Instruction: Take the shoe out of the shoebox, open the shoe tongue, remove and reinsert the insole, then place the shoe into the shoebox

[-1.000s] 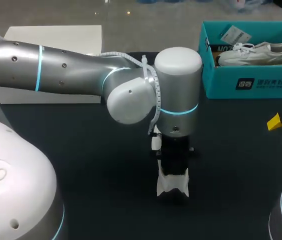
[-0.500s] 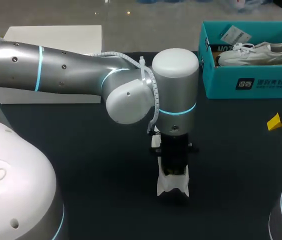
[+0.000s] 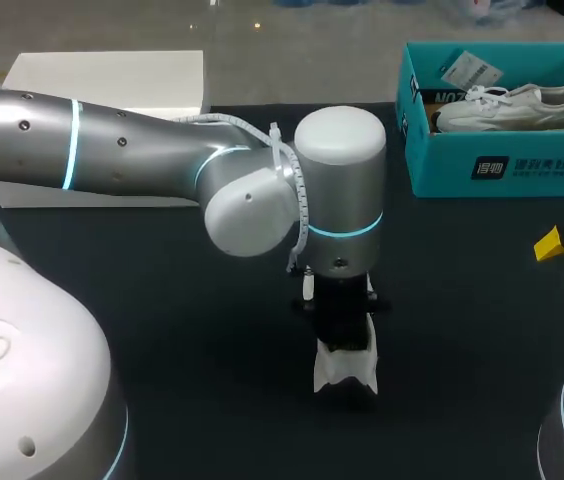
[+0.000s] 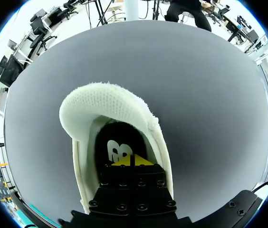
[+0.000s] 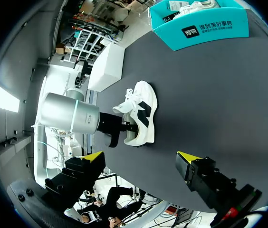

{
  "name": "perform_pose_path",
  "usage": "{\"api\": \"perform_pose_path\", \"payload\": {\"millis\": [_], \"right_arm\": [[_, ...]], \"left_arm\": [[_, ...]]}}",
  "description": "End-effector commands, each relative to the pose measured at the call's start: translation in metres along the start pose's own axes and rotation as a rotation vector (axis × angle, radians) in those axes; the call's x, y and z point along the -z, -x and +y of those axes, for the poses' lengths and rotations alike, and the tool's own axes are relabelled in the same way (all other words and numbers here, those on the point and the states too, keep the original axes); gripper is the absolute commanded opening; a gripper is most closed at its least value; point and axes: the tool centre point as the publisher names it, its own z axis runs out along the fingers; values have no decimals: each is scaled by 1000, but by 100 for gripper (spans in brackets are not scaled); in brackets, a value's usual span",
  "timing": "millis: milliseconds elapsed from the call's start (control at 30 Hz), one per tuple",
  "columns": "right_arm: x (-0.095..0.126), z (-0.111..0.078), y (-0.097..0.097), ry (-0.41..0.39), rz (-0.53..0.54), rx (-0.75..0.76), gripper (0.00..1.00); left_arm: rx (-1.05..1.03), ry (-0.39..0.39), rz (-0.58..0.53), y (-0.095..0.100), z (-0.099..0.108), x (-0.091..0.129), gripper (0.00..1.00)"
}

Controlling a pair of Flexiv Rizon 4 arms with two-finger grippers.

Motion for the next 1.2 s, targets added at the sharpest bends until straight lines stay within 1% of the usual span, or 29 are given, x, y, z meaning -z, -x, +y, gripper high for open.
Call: {"api": "perform_pose_path", "payload": {"millis": [33, 133, 200, 300, 400, 533, 633, 700, 733, 767, 800, 833, 867, 900, 933, 967, 1000, 1033, 1067, 1100, 1200], "right_arm": [[1, -9, -1, 75, -3, -1, 100], [1, -9, -1, 75, -3, -1, 100], [1, -9, -1, 75, -3, -1, 100], [1, -9, -1, 75, -3, -1, 100], [1, -9, -1, 75, -3, -1, 100], [1, -9, -1, 75, -3, -1, 100], [1, -9, -1, 75, -3, -1, 100], [1, -9, -1, 75, -3, -1, 100], [1, -9, -1, 75, -3, -1, 100], [1, -9, -1, 75, -3, -1, 100], [1, -9, -1, 75, -3, -1, 100], [1, -9, -1, 75, -3, -1, 100], [1, -9, -1, 75, -3, -1, 100], [1, -9, -1, 75, -3, -1, 100], [1, -9, -1, 75, -3, -1, 100], [1, -9, -1, 75, -3, -1, 100], [1, -9, -1, 75, -3, -1, 100], [1, -9, -1, 75, -3, -1, 100], [1, -9, -1, 75, -3, -1, 100], [1, -9, -1, 75, -3, -1, 100], [1, -9, -1, 75, -3, -1, 100]], "left_arm": [[13, 74, 9, -2, 1, 27, 0], [24, 161, 48, -6, 8, 44, 0], [34, 192, 67, -9, 16, 49, 0], [34, 223, 70, -12, 26, 53, 0], [34, 237, 88, -11, 33, 53, 0], [34, 257, 93, -6, 35, 55, 0], [58, 276, 105, -5, 37, 52, 0], [85, 280, 99, -4, 39, 50, 26], [95, 283, 93, -4, 40, 49, 20], [125, 290, 99, -4, 41, 47, 8], [138, 296, 100, -4, 42, 46, 4], [159, 307, 91, -3, 43, 45, 4], [168, 309, 90, -3, 43, 45, 11], [171, 308, 82, -3, 43, 46, 32], [170, 309, 79, -2, 43, 47, 42], [170, 309, 78, -2, 43, 47, 47], [173, 310, 78, -2, 43, 48, 49], [177, 310, 75, -2, 42, 48, 59], [183, 308, 72, -2, 42, 49, 82], [186, 307, 68, -3, 42, 50, 100], [189, 303, 65, -5, 40, 53, 100]]}}
